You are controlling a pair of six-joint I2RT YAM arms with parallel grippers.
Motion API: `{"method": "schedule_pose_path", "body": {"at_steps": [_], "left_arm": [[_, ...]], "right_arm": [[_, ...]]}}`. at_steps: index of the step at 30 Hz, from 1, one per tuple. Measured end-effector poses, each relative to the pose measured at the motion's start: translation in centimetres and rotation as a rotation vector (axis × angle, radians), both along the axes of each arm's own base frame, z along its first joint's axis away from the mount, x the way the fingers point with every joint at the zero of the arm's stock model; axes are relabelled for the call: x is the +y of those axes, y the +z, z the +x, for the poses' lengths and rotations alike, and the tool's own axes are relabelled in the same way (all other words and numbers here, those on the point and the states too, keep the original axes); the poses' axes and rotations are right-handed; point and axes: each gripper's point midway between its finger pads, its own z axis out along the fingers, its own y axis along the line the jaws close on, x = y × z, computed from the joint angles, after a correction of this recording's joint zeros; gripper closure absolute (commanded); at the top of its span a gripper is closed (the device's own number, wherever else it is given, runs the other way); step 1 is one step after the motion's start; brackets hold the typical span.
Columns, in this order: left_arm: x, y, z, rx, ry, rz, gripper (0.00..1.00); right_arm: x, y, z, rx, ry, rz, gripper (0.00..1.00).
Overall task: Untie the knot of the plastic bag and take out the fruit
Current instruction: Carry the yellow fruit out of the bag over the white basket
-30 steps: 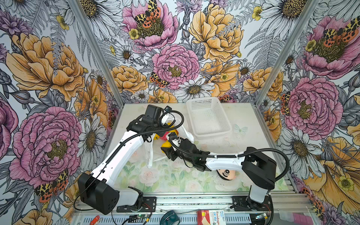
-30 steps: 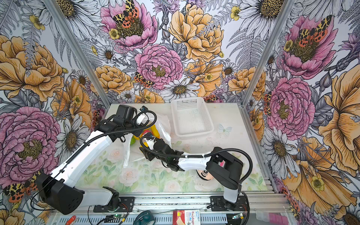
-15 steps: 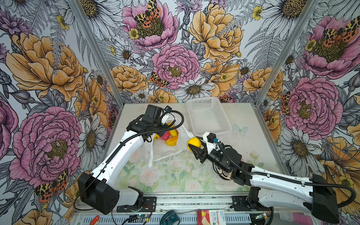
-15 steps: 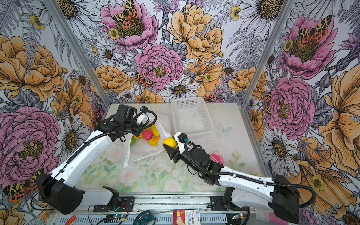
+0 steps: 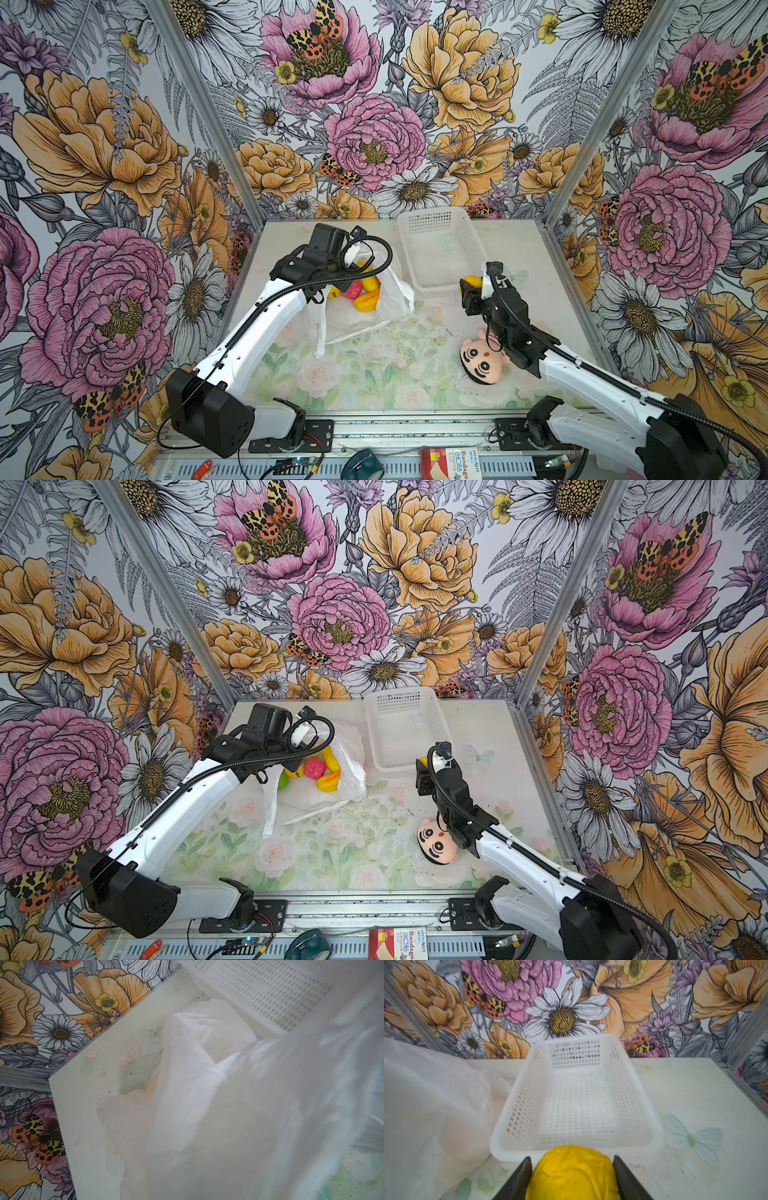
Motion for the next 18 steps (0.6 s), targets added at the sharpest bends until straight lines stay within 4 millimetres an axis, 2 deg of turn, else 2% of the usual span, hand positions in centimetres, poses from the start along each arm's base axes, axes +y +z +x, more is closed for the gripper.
{"method": "schedule_pose_path", "body": {"at_steps": [4,12,14,16,18], "left_arm": [[-0.1,0.0,0.0,0.0,-0.002,0.001,1.0],[0.0,-0.2,-0.1,0.005,-0.002,0.003,1.0],[0.0,-0.3,-0.1,0.006,-0.002,0.004,1.0],[0.0,-0.4,-0.1,0.008,-0.003,0.008,1.0],[0.1,-0.4,-0.1,0.008,-0.002,0.01,1.0]], "right_arm": [[0.6,-3.5,1.6,0.132,-0.013,-0.069,1.0],[1.8,-6.4,2.7,0.241,0.004,-0.105,1.0],[1.8,-6.4,2.4,0.252,0.009,-0.102,1.0],[1.9,-5.3,2.0,0.237,0.023,-0.082,1.0],[1.8,-2.6,1.6,0.183,0.035,-0.046,1.0]]}}
